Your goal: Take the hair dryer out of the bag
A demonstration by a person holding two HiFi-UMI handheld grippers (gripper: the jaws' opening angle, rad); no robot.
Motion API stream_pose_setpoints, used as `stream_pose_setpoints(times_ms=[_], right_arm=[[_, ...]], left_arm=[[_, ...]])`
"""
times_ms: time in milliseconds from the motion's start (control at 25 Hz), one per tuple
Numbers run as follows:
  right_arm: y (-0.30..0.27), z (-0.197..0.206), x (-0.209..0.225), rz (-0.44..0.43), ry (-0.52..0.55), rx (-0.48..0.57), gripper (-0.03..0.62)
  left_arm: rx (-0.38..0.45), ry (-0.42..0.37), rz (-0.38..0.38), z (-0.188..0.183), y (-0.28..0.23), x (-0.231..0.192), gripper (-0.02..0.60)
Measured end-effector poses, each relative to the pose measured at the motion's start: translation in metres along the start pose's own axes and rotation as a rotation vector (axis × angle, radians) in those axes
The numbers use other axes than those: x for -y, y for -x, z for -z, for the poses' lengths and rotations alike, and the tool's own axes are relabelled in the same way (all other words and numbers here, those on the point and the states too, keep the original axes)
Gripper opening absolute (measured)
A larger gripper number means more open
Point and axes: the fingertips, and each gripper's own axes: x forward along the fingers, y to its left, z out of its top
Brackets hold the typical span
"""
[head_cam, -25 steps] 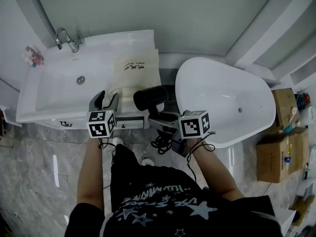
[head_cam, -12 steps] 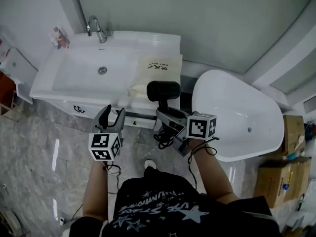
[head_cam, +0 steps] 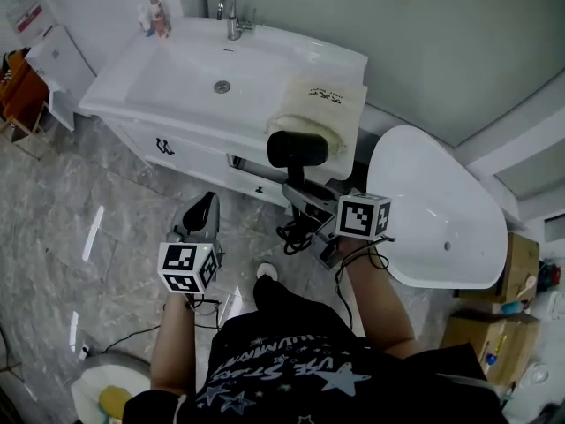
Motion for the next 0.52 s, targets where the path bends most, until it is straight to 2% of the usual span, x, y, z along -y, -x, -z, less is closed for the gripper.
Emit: stream_pose_setpoints(times_ms=[240, 520], right_arm=[[0.001, 0.033, -0.023, -0.025, 0.002, -0.061, 0.175], [0.022, 0.121, -0.11, -0.035, 0.049, -0.093, 0.175]], left_arm=[[-0.021, 0.047, -0.05, 0.027, 0.046, -0.001, 0.028], [0.02, 0.062, -0.083, 0.049, 0.174, 0.0, 0.026]])
